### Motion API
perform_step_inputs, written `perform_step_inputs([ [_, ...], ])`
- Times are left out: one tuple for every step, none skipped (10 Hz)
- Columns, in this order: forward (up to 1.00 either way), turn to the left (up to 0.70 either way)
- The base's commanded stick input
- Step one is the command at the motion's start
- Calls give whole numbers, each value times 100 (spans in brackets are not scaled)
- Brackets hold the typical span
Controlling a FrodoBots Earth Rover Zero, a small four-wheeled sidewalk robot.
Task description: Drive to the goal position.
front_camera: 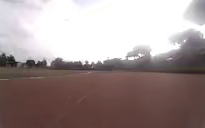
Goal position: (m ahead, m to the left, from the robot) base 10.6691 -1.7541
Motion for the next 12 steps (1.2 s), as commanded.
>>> perform_step_inputs([
  [70, 0],
  [70, 0],
  [70, 0],
  [70, 0],
  [70, 0],
  [70, 0],
  [70, 0],
  [70, 0],
  [70, 0],
  [70, 0],
  [70, 0],
  [70, 0],
])
